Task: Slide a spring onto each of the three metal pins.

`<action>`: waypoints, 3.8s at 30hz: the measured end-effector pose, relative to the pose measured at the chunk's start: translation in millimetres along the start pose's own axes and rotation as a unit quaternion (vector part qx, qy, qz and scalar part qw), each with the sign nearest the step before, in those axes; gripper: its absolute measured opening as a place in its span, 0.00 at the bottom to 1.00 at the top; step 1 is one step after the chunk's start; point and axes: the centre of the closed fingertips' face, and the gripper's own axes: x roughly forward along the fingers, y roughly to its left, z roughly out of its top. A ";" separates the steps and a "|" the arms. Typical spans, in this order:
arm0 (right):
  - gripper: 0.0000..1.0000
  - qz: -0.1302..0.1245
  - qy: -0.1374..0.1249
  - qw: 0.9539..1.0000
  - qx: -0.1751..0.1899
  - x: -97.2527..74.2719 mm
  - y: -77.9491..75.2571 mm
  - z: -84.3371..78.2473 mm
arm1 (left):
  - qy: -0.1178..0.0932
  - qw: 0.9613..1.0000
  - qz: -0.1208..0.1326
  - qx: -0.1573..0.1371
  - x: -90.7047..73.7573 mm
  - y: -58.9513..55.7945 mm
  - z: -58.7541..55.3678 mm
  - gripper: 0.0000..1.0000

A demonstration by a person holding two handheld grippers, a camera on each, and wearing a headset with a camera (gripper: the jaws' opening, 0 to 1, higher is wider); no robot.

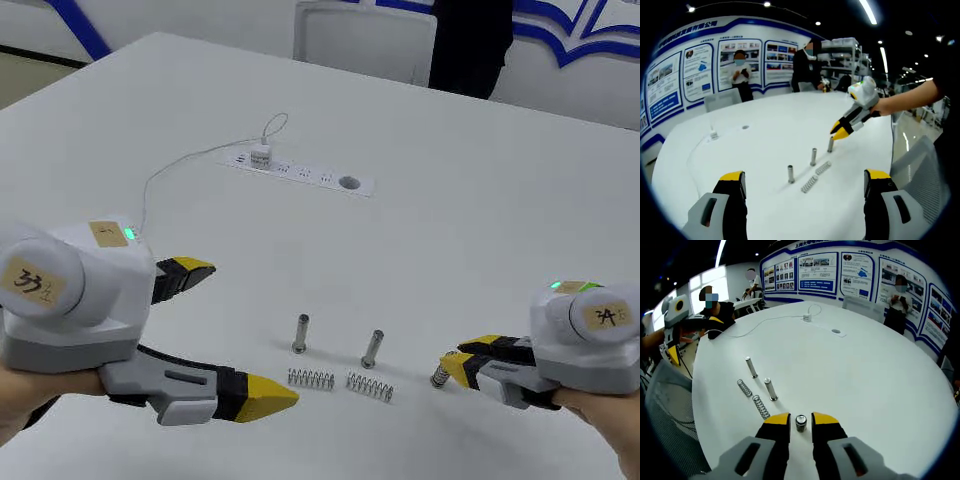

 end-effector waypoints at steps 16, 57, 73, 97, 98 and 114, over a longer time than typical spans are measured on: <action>0.18 0.060 -0.008 0.996 -0.066 3.5 52.2 26.3 | -0.015 1.000 -0.003 0.011 2.0 -2.0 11.6 1.00; 0.15 0.143 0.120 0.974 -0.127 63.2 79.7 -35.6 | 0.004 1.000 0.017 -0.017 -4.8 16.4 -10.6 0.98; 0.11 0.142 0.123 0.973 -0.130 64.0 82.4 -40.2 | 0.004 1.000 0.005 -0.009 -1.8 8.9 -5.6 0.98; 0.10 0.116 0.072 0.969 -0.207 18.6 84.5 5.0 | 0.016 0.999 -0.014 0.037 2.4 -9.3 -4.0 0.90; 0.10 0.118 0.069 0.967 -0.215 15.4 86.4 8.2 | 0.015 0.999 -0.016 0.039 3.3 -10.3 -2.3 0.89; 0.10 0.182 0.016 0.939 -0.291 -32.3 151.5 52.0 | 0.003 0.994 -0.075 0.078 14.3 -49.7 8.4 0.67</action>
